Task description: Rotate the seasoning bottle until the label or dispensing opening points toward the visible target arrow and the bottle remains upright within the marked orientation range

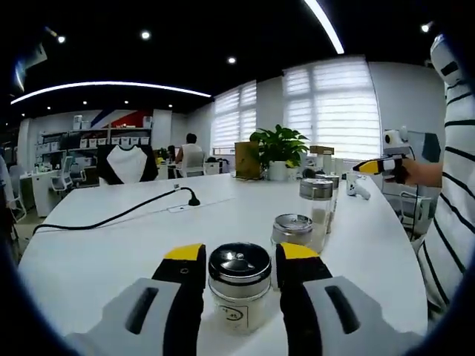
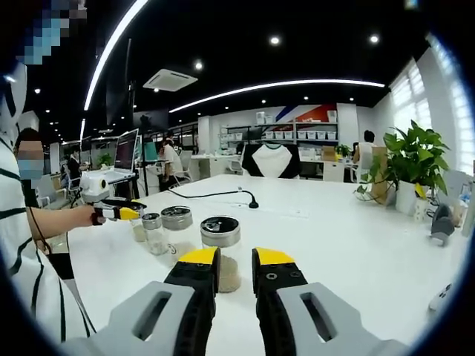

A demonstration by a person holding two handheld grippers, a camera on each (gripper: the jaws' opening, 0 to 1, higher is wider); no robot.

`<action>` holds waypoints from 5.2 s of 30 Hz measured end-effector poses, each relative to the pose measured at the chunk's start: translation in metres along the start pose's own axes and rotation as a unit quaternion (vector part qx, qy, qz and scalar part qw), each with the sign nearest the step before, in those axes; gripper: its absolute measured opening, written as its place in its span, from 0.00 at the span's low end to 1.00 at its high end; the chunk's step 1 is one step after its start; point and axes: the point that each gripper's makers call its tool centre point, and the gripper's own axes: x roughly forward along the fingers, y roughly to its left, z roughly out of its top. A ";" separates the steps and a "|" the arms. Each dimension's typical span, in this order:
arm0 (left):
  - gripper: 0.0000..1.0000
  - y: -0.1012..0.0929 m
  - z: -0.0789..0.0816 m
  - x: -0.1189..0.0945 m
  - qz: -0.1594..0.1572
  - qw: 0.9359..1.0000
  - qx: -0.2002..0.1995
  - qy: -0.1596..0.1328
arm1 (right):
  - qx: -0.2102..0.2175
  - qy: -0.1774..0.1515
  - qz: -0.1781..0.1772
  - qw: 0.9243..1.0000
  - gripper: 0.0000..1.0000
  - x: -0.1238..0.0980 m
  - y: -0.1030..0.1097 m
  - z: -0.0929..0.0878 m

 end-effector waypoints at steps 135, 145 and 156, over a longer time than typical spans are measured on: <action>0.41 -0.004 -0.010 0.002 0.015 1.000 -0.005 0.027 | 0.009 -0.003 0.004 1.000 0.15 0.001 0.004 -0.002; 0.37 -0.007 -0.011 0.001 0.024 0.999 0.010 0.031 | 0.007 -0.002 0.002 1.000 0.15 0.000 0.005 -0.001; 0.36 -0.005 -0.008 -0.003 0.104 0.994 0.000 0.019 | 0.007 -0.005 -0.005 1.000 0.14 -0.004 0.003 -0.001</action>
